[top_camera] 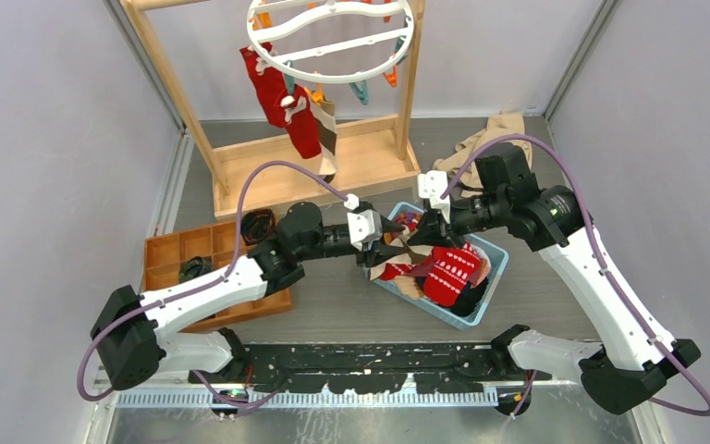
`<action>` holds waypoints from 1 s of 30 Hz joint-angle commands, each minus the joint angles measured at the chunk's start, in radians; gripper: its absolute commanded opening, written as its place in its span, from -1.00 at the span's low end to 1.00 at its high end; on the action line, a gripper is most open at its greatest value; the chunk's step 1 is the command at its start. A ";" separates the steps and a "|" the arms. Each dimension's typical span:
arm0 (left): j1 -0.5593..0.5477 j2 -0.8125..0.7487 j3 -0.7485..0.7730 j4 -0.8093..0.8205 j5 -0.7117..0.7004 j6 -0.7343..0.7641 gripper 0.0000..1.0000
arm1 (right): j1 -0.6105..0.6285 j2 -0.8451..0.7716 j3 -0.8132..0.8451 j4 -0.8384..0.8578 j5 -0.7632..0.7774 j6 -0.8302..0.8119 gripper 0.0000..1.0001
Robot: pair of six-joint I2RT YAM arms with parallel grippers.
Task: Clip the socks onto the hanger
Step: Pick up the sock from the bin.
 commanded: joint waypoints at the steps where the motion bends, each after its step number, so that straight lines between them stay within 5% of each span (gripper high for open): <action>1: 0.000 -0.003 0.014 0.140 0.096 -0.056 -0.26 | 0.007 -0.016 0.012 0.013 -0.021 0.012 -0.97; 5: 0.000 -0.018 -0.008 0.128 0.119 -0.076 -0.95 | 0.006 -0.020 0.013 0.019 -0.016 0.026 -0.96; 6: 0.000 -0.024 -0.016 0.130 0.116 -0.081 -0.99 | 0.007 -0.021 0.014 0.021 -0.014 0.029 -0.96; 11: 0.000 -0.066 -0.062 0.147 0.069 -0.111 -1.00 | 0.007 -0.028 0.006 0.047 -0.006 0.081 -0.84; 19: 0.000 -0.194 -0.186 0.238 -0.035 -0.171 -0.99 | -0.014 -0.079 -0.071 0.148 -0.047 0.260 0.39; 23: 0.000 -0.263 -0.223 0.236 -0.028 -0.151 -0.99 | -0.016 -0.128 -0.163 0.228 -0.087 0.343 0.61; 30: 0.000 -0.351 -0.230 0.164 0.000 -0.077 -0.99 | -0.014 -0.268 -0.398 0.627 -0.099 0.655 0.91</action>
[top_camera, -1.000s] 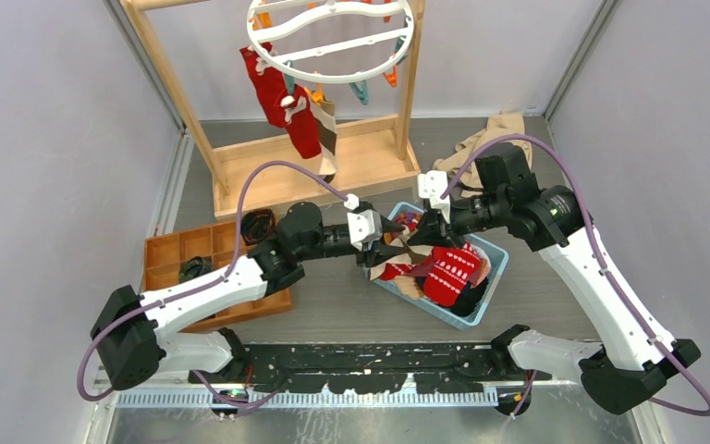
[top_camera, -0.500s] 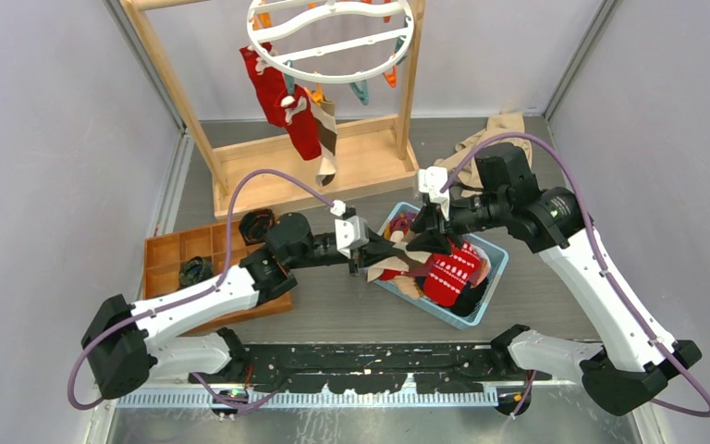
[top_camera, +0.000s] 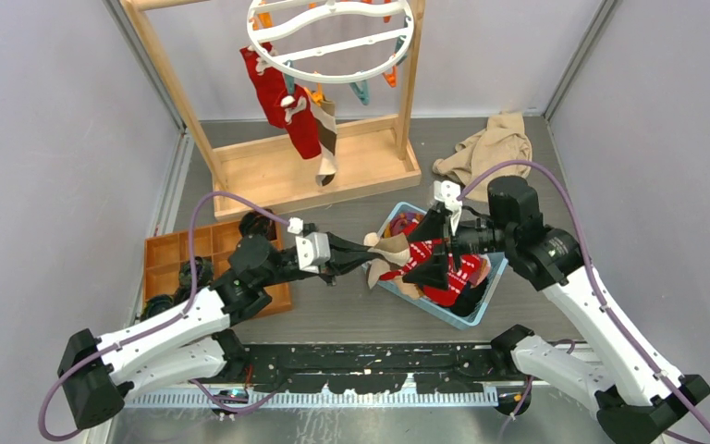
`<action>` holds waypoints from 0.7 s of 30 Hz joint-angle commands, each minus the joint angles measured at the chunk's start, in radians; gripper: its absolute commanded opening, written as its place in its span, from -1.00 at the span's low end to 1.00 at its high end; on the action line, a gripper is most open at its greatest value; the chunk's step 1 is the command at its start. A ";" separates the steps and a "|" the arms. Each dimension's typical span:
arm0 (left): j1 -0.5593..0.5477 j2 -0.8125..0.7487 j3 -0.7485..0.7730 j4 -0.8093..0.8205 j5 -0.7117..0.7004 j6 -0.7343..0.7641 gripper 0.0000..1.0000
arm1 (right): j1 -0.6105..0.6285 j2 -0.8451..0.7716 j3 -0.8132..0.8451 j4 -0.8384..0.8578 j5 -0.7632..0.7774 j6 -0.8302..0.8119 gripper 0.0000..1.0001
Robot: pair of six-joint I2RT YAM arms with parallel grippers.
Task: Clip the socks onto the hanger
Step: Pick up the sock from the bin.
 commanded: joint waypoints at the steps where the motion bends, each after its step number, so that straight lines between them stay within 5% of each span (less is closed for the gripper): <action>1: 0.000 -0.049 0.005 0.010 0.012 0.049 -0.99 | -0.002 -0.074 -0.098 0.333 -0.023 0.260 0.92; 9: 0.000 -0.050 0.021 -0.007 0.008 0.036 -0.99 | 0.055 -0.077 -0.130 0.571 -0.032 0.467 0.77; 21: 0.000 -0.061 -0.009 0.036 -0.120 -0.017 -0.99 | 0.073 -0.110 -0.091 0.499 -0.027 0.408 -0.09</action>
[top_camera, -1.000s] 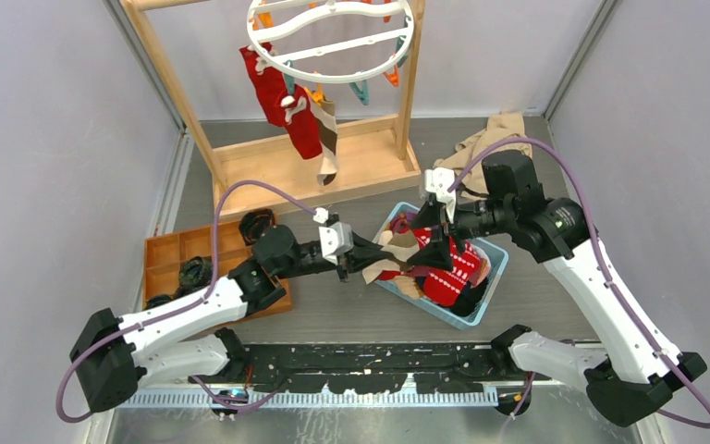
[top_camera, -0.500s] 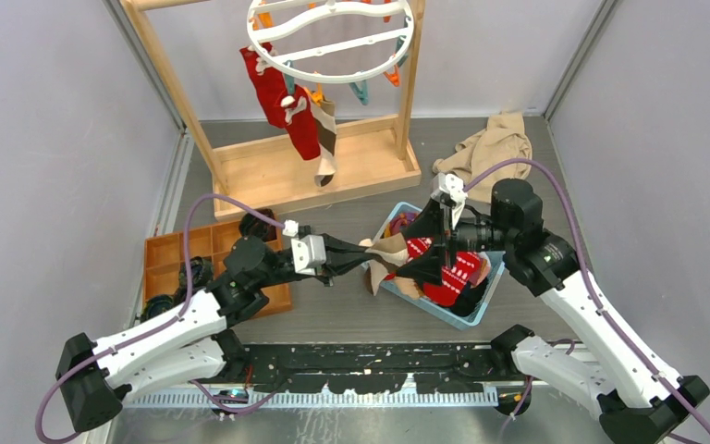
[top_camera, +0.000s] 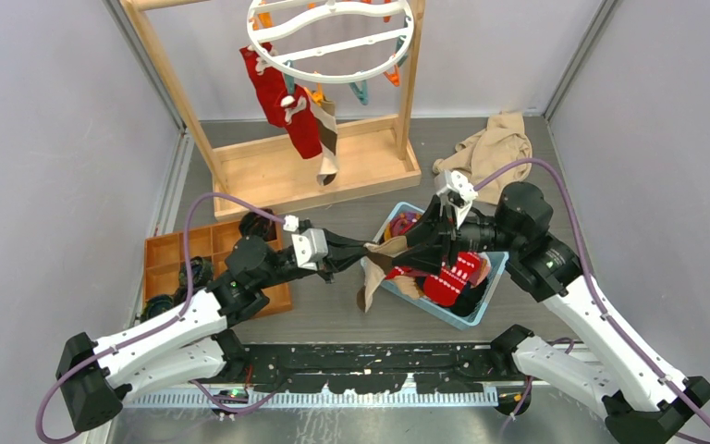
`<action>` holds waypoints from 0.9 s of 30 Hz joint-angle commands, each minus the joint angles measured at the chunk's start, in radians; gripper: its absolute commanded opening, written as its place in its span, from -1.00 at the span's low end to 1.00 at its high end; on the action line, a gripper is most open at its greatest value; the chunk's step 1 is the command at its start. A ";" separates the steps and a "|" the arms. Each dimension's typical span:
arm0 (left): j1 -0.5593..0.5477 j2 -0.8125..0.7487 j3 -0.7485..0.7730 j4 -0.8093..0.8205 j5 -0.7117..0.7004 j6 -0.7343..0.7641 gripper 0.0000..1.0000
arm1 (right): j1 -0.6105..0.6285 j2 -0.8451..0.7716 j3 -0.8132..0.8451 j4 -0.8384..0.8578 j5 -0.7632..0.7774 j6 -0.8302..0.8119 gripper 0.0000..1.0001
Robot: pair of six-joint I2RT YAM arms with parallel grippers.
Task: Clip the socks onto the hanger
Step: Pick up the sock from the bin.
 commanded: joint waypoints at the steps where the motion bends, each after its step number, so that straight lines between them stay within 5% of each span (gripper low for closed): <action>1: 0.000 -0.015 -0.011 0.067 -0.067 -0.026 -1.00 | 0.008 -0.029 0.045 0.016 0.007 -0.011 -0.12; 18: 0.000 -0.005 -0.057 0.146 -0.102 -0.142 -0.99 | 0.025 -0.021 0.075 -0.077 0.053 -0.124 -0.99; 20: 0.000 -0.011 -0.066 0.126 -0.098 -0.152 -0.75 | 0.025 -0.018 0.084 -0.068 0.083 -0.108 -0.99; 24: 0.000 -0.071 -0.103 0.073 -0.107 -0.156 0.21 | 0.023 -0.012 0.090 -0.019 0.127 -0.024 -0.99; 27: 0.000 -0.160 -0.140 0.032 -0.154 -0.153 0.42 | 0.021 -0.005 0.088 0.004 0.129 0.020 -0.98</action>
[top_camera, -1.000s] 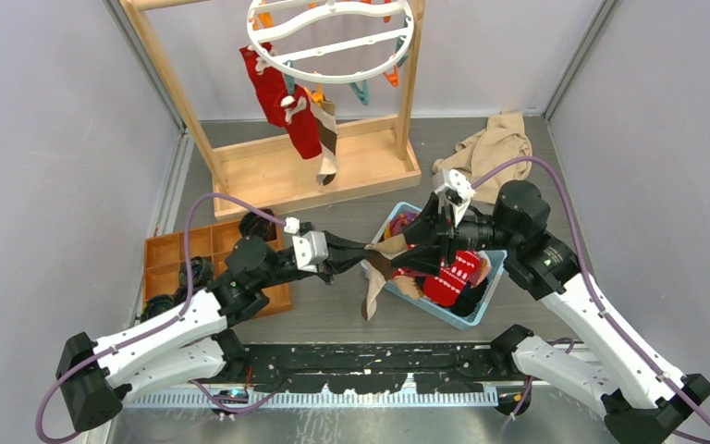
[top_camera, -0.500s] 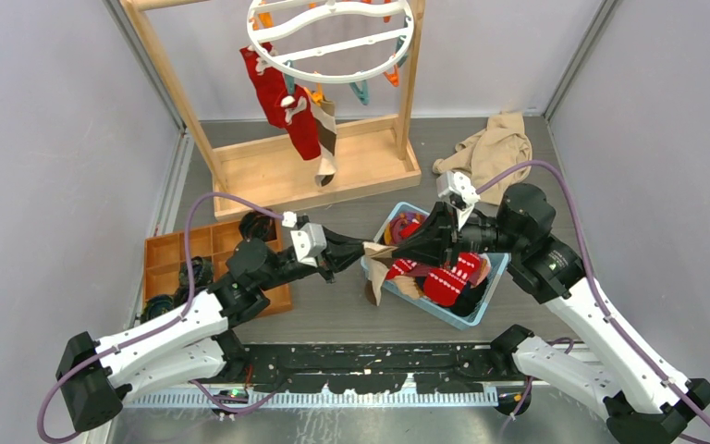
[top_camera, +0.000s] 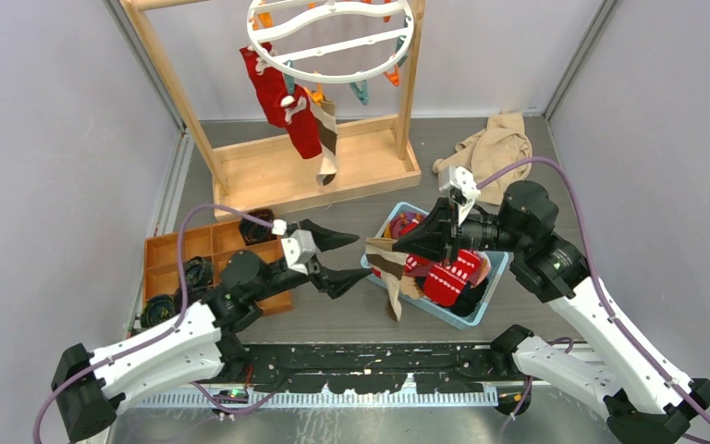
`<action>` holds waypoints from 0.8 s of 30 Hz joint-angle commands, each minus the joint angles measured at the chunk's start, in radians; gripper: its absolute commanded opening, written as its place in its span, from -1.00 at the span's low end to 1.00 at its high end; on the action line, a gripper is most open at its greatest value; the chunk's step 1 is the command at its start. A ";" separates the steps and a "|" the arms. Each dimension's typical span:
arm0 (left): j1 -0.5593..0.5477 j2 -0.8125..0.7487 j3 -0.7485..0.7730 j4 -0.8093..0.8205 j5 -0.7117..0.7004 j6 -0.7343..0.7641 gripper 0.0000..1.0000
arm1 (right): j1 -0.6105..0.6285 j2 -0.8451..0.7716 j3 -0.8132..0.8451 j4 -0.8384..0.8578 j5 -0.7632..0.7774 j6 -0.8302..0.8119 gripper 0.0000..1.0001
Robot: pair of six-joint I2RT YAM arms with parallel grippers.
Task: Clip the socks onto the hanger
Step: Pick up the sock from the bin.
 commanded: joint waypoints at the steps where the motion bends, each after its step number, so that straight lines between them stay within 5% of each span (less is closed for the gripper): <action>1: 0.000 -0.130 -0.031 -0.026 -0.065 0.002 0.46 | 0.001 0.010 0.037 0.077 0.028 0.077 -0.99; 6: 0.000 -0.180 0.019 -0.082 -0.056 0.028 0.51 | 0.001 0.019 0.022 0.096 -0.003 0.083 -0.98; 17: 0.000 0.091 0.181 0.024 0.067 0.014 0.28 | 0.003 0.017 0.014 0.092 -0.062 0.057 -0.99; 21: 0.000 0.139 0.204 0.086 0.123 -0.006 -0.23 | 0.002 0.009 0.019 0.064 -0.070 0.024 -0.99; 24: 0.000 0.140 0.190 0.127 0.146 -0.031 -0.30 | 0.002 0.007 0.022 0.025 -0.071 -0.013 -0.99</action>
